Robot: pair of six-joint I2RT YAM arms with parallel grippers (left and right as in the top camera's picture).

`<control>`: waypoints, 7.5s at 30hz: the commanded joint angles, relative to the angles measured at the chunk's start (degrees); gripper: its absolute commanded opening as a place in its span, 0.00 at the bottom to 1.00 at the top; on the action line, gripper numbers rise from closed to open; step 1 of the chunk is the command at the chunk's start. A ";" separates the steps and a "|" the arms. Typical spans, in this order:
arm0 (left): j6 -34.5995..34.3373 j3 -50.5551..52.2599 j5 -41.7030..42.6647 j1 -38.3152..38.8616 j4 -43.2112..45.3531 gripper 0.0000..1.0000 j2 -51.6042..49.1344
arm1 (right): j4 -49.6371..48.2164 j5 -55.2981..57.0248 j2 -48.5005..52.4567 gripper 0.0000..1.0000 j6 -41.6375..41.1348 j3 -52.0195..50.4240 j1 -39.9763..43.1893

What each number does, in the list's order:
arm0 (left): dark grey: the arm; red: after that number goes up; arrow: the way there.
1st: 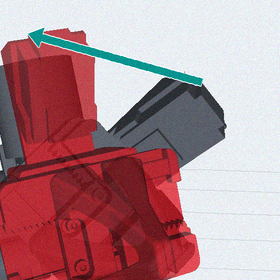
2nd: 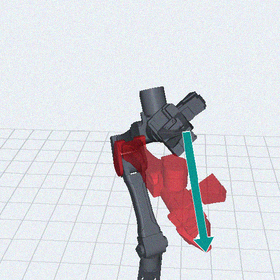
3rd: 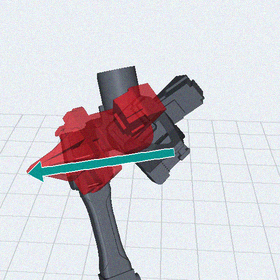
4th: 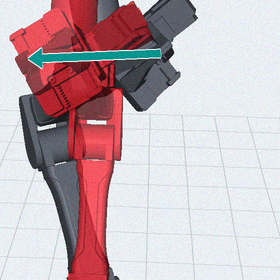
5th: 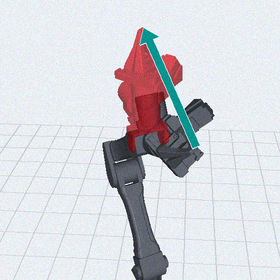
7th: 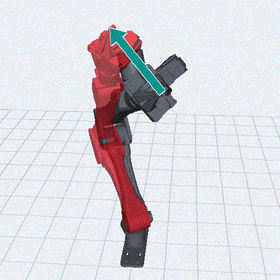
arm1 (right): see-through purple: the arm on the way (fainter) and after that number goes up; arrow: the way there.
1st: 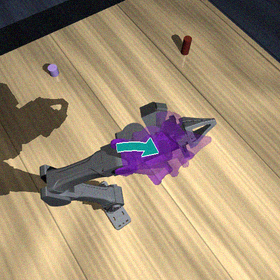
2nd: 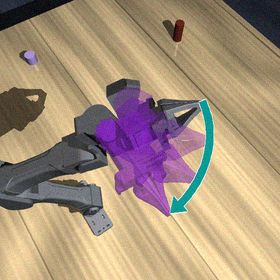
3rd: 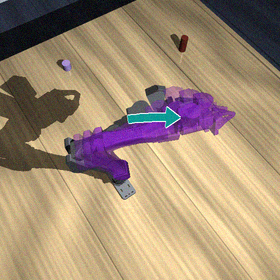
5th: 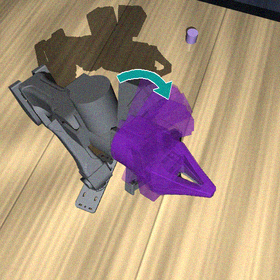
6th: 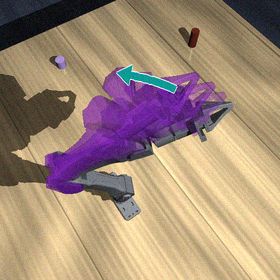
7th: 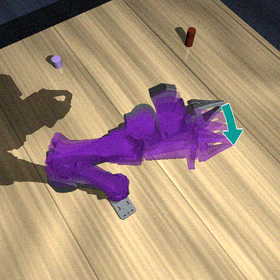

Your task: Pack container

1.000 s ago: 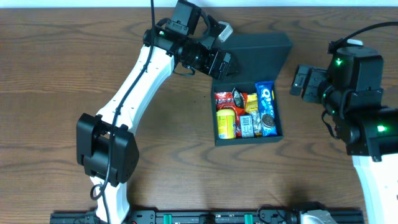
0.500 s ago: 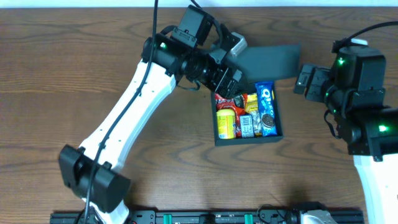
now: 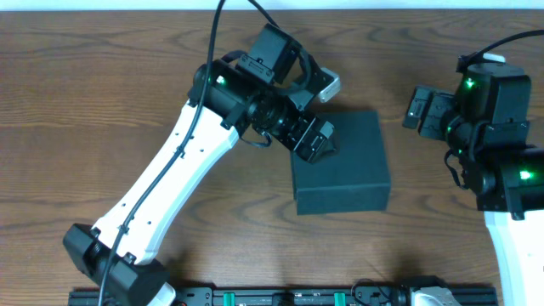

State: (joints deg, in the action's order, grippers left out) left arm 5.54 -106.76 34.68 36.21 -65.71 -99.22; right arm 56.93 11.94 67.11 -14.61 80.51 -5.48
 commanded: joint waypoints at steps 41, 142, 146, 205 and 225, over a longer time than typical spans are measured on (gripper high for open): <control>-27.28 42.91 -36.96 33.40 18.62 0.95 15.56 | -12.90 -6.19 22.34 0.99 -1.68 -17.86 -12.35; -10.27 40.39 -31.63 -6.19 35.98 0.95 2.97 | -15.80 -5.33 33.42 0.99 -5.07 -12.04 8.59; -10.25 40.39 -31.17 -6.19 36.00 0.95 2.95 | -16.02 -7.89 35.54 0.99 -5.07 -12.04 7.78; -11.32 41.13 -28.55 -15.93 42.91 0.95 -5.25 | -10.49 -21.38 36.83 0.99 -6.60 -12.04 -8.41; -11.30 41.11 -29.33 -17.94 40.17 0.95 -5.22 | -13.79 -18.43 36.57 0.99 -6.82 -12.02 -10.97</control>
State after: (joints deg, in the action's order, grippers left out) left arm -5.93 -66.00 2.79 17.30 -25.47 -103.94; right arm 44.07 -1.34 103.07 -20.58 68.49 -13.67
